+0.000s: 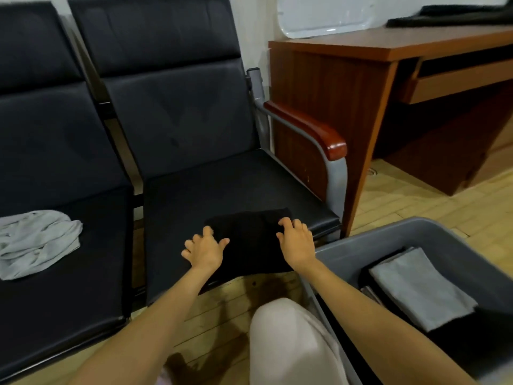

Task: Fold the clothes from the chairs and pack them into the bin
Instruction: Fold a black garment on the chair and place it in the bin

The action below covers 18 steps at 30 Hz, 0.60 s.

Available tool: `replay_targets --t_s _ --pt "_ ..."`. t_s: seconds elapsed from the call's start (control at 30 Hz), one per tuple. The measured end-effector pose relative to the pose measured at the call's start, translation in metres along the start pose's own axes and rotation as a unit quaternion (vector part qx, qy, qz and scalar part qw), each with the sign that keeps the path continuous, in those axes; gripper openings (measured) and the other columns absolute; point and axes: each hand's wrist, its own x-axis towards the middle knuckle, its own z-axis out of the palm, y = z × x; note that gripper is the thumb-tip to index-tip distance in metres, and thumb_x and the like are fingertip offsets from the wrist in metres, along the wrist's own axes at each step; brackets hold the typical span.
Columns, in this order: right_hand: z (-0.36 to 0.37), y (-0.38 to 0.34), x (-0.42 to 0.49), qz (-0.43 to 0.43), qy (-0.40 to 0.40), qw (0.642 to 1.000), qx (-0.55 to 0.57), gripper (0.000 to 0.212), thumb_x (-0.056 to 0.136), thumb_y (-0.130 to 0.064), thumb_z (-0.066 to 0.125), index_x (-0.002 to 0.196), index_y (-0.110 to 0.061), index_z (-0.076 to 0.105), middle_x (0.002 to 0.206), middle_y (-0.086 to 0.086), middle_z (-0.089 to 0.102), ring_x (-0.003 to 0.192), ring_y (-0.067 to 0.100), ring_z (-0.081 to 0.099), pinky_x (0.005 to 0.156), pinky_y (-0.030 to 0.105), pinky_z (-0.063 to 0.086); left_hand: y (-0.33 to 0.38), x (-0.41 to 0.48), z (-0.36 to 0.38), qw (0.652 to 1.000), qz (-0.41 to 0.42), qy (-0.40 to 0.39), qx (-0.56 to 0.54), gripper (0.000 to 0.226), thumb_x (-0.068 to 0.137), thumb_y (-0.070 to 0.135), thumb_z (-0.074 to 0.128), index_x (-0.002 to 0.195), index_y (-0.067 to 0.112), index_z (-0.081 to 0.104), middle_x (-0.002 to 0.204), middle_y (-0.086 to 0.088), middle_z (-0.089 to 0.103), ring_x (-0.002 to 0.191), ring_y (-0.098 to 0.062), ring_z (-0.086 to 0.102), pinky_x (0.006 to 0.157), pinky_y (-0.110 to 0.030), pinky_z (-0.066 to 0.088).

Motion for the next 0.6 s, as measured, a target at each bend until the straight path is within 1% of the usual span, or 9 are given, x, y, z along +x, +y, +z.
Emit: replay_targets --t_s 0.07,0.1,0.17,0.27,0.4,0.43,0.47,0.53,0.6 --pt "-0.006 0.023 -0.013 0.036 0.022 0.997 0.063 0.032 0.1 -0.02 0.044 0.132 -0.014 0.04 0.129 0.012 0.043 0.105 0.031 0.053 0.078 0.036 0.044 0.023 -0.012 0.004 0.996 0.084 -0.013 0.037 0.039 0.097 0.042 0.05 0.125 0.017 0.04 0.116 -0.009 0.06 0.111 -0.03 0.052 0.096 -0.041 0.029" --pt "-0.01 0.038 -0.021 0.058 0.042 0.993 0.09 0.031 0.1 -0.017 0.045 0.13 -0.013 0.041 0.129 0.014 0.041 0.098 0.034 0.055 0.068 0.036 0.042 0.038 -0.018 0.007 0.991 0.127 -0.025 0.047 0.038 0.097 0.039 0.049 0.125 0.016 0.039 0.113 -0.009 0.062 0.107 -0.03 0.056 0.093 -0.04 0.032" --pt "-0.019 0.073 -0.039 0.105 0.077 0.983 0.13 0.029 0.098 -0.013 0.046 0.126 -0.013 0.041 0.127 0.014 0.039 0.088 0.037 0.054 0.061 0.037 0.041 0.072 -0.031 0.019 0.978 0.196 -0.06 0.032 0.037 0.099 0.03 0.05 0.128 0.013 0.036 0.119 -0.012 0.059 0.106 -0.031 0.057 0.087 -0.041 0.041" --pt "-0.033 0.128 -0.067 0.17 0.113 0.964 0.169 0.029 0.097 -0.012 0.047 0.125 -0.014 0.04 0.127 0.013 0.038 0.085 0.035 0.054 0.064 0.039 0.047 0.125 -0.055 0.054 0.959 0.263 -0.104 0.005 0.041 0.099 0.017 0.046 0.134 0.007 0.026 0.129 -0.015 0.049 0.105 -0.031 0.055 0.081 -0.041 0.045" --pt "-0.028 0.186 -0.107 0.249 0.107 0.947 0.172 0.03 0.098 -0.01 0.047 0.127 -0.012 0.041 0.13 0.013 0.036 0.074 0.029 0.053 0.063 0.04 0.048 0.174 -0.08 0.122 0.932 0.31 -0.187 0.031 0.044 0.099 0.006 0.036 0.139 0.007 0.018 0.117 -0.013 0.05 0.091 -0.03 0.056 0.079 -0.045 0.049" --pt "-0.022 0.197 -0.116 0.269 0.1 0.943 0.171 0.028 0.098 -0.01 0.047 0.126 -0.01 0.042 0.129 0.014 0.037 0.071 0.029 0.053 0.063 0.041 0.049 0.18 -0.086 0.139 0.919 0.331 -0.21 0.052 0.043 0.098 0.002 0.033 0.138 0.006 0.021 0.111 -0.013 0.049 0.089 -0.031 0.055 0.076 -0.044 0.047" --pt "-0.015 0.207 -0.125 0.29 0.093 0.937 0.169 0.027 0.098 -0.01 0.048 0.124 -0.008 0.043 0.128 0.015 0.036 0.069 0.031 0.053 0.063 0.043 0.05 0.185 -0.09 0.155 0.904 0.355 -0.226 0.072 0.036 0.095 -0.003 0.032 0.13 0.004 0.029 0.105 -0.016 0.048 0.087 -0.032 0.053 0.071 -0.043 0.043" --pt "0.0 0.222 -0.139 0.331 0.073 0.925 0.17 0.025 0.098 -0.01 0.048 0.122 -0.008 0.044 0.127 0.016 0.035 0.067 0.033 0.051 0.063 0.04 0.046 0.189 -0.095 0.185 0.88 0.389 -0.252 0.102 0.027 0.089 -0.011 0.034 0.107 0.008 0.039 0.104 -0.018 0.05 0.092 -0.034 0.05 0.068 -0.04 0.036" --pt "0.017 0.233 -0.149 0.368 0.049 0.911 0.181 0.022 0.098 -0.01 0.047 0.12 -0.008 0.044 0.126 0.017 0.035 0.063 0.029 0.045 0.062 0.036 0.041 0.188 -0.095 0.215 0.863 0.398 -0.287 0.123 0.033 0.085 -0.015 0.036 0.105 0.011 0.046 0.113 -0.015 0.047 0.103 -0.032 0.046 0.079 -0.038 0.04"
